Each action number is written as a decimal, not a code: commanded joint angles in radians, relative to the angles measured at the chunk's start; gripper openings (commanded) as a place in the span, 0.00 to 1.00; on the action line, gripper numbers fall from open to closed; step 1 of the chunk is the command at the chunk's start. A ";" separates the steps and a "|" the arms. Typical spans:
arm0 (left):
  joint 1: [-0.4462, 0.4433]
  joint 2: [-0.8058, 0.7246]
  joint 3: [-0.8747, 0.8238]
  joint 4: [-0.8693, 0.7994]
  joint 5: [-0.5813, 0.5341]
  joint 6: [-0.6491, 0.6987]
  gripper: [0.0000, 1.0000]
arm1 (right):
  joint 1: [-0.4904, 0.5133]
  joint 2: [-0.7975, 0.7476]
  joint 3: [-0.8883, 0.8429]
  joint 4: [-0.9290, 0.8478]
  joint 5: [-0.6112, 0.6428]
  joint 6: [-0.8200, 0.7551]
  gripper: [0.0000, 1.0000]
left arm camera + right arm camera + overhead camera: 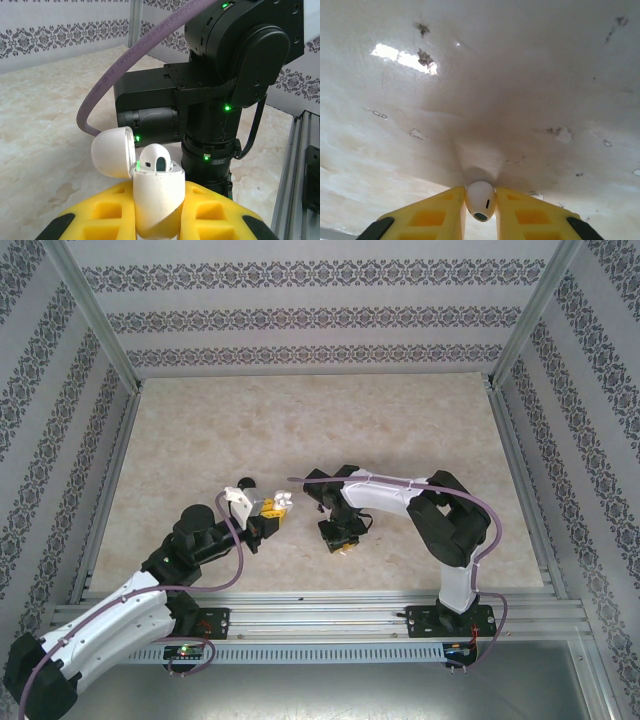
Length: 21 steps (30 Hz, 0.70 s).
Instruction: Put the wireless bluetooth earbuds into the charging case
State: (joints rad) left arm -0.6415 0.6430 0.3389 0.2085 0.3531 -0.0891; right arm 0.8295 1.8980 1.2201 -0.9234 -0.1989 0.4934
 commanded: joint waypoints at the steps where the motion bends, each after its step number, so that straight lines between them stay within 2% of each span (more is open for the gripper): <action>1: 0.000 0.001 0.042 0.008 -0.008 0.015 0.00 | 0.008 -0.024 -0.003 0.004 -0.003 -0.006 0.20; 6: 0.000 0.006 0.053 0.023 -0.002 0.008 0.00 | -0.012 -0.102 -0.036 0.051 -0.013 0.019 0.18; 12: 0.000 0.022 0.082 0.048 0.028 -0.006 0.00 | -0.045 -0.289 -0.083 0.131 -0.015 0.077 0.18; 21: 0.000 0.097 0.083 0.267 0.132 -0.070 0.00 | -0.069 -0.618 -0.050 0.216 0.058 0.109 0.15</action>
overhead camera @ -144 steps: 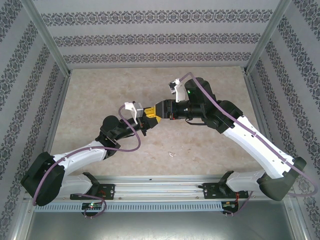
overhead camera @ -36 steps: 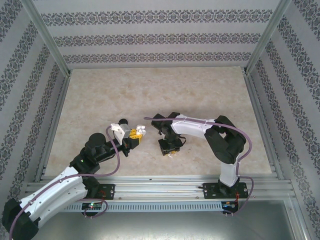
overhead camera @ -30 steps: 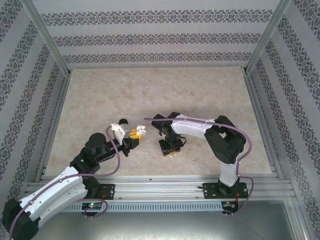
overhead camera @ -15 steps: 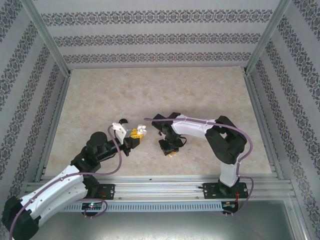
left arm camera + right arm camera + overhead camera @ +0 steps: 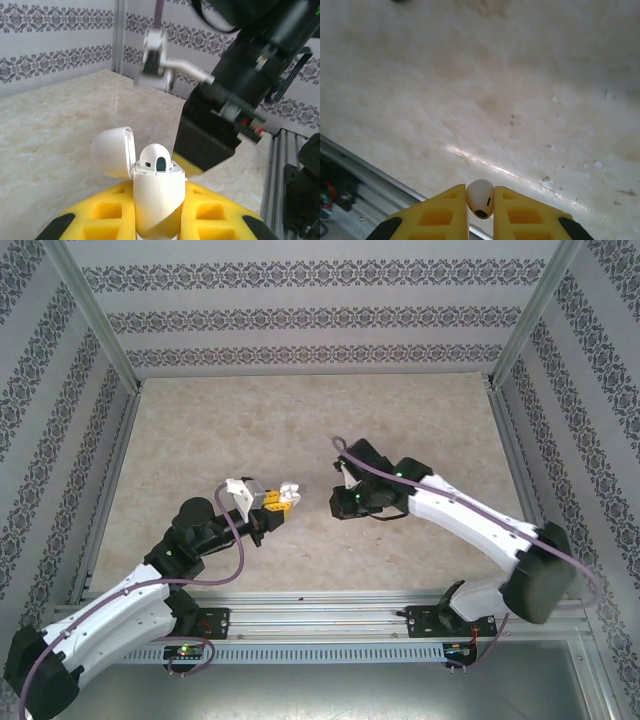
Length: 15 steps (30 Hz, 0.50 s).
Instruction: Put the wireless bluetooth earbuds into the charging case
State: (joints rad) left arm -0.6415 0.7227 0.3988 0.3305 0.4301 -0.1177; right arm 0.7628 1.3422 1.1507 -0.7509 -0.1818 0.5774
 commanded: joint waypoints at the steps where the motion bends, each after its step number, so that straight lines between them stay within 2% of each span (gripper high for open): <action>1: 0.000 0.033 0.026 0.170 0.063 -0.050 0.00 | -0.003 -0.099 0.016 0.069 0.040 0.033 0.15; 9: 0.000 0.125 0.063 0.296 0.114 -0.121 0.00 | 0.001 -0.275 -0.087 0.421 -0.046 0.135 0.15; 15: 0.000 0.142 0.065 0.360 0.093 -0.166 0.00 | 0.024 -0.291 -0.102 0.550 -0.102 0.165 0.15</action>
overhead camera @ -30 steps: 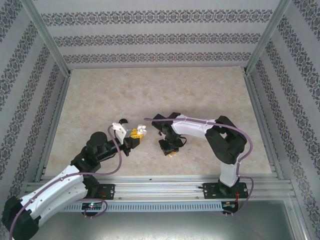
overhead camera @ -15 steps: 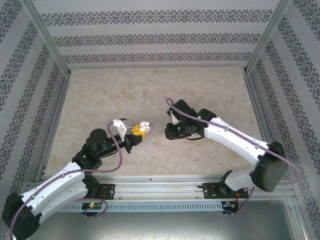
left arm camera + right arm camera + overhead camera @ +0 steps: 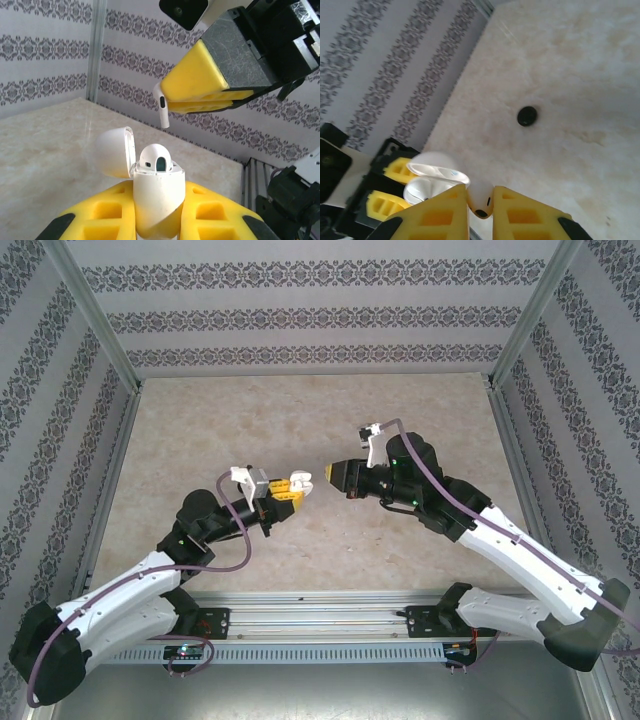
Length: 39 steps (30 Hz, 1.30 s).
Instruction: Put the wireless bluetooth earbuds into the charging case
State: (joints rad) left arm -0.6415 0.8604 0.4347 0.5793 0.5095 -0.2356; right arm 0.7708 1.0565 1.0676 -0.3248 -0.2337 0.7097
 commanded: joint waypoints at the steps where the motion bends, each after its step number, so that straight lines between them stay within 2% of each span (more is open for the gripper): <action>1: -0.001 0.010 0.026 0.131 0.010 -0.057 0.00 | 0.020 -0.001 -0.022 0.142 -0.061 0.038 0.15; 8: -0.001 0.050 0.021 0.201 0.006 -0.097 0.00 | 0.046 0.025 -0.034 0.226 -0.087 0.080 0.15; 27: 0.000 0.087 0.015 0.296 -0.030 -0.124 0.00 | 0.056 0.029 -0.060 0.229 -0.074 0.123 0.15; 39: 0.000 0.149 0.017 0.395 -0.040 -0.146 0.00 | 0.066 0.024 -0.101 0.256 -0.065 0.262 0.15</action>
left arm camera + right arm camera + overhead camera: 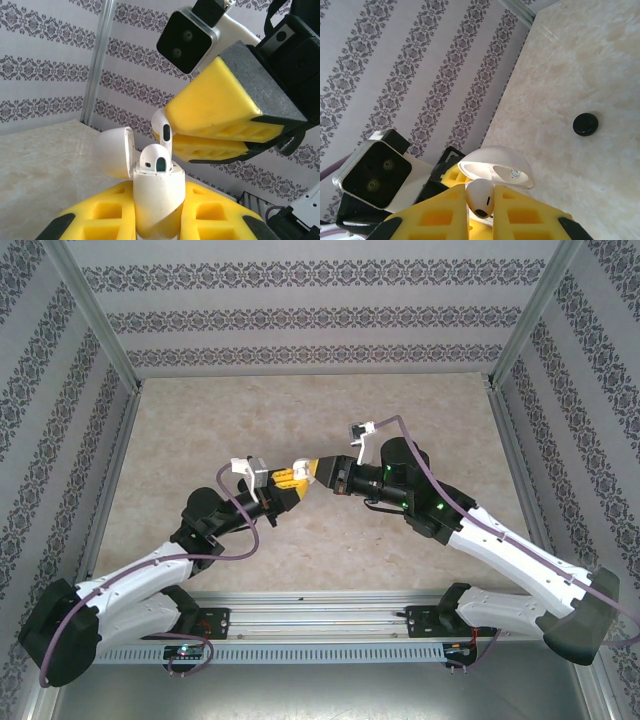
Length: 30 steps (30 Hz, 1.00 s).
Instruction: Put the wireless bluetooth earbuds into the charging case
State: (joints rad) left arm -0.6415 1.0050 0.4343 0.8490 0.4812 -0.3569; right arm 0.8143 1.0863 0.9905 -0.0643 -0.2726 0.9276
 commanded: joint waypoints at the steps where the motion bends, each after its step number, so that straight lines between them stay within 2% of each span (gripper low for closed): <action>1: 0.000 0.006 0.020 0.128 -0.012 -0.027 0.00 | 0.024 -0.009 -0.023 -0.028 -0.014 0.042 0.16; 7: 0.000 0.021 0.027 0.150 -0.019 -0.033 0.00 | 0.023 -0.025 -0.019 -0.181 0.066 0.039 0.17; 11: -0.001 0.028 0.028 0.172 -0.017 -0.044 0.00 | 0.020 -0.005 -0.009 -0.180 0.041 0.038 0.19; 17: 0.000 0.023 0.029 0.172 -0.015 -0.048 0.00 | 0.019 0.035 0.048 -0.217 0.002 0.007 0.31; 25: 0.000 0.018 0.017 0.180 -0.007 -0.058 0.00 | 0.005 0.045 0.098 -0.279 -0.001 -0.032 0.39; 30: 0.000 0.001 0.004 0.175 -0.009 -0.059 0.00 | 0.001 0.049 0.139 -0.345 0.015 -0.065 0.40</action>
State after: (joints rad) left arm -0.6415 1.0428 0.4343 0.8829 0.4702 -0.3985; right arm 0.8204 1.1221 1.1034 -0.2955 -0.2508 0.9012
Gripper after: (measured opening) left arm 0.178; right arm 0.399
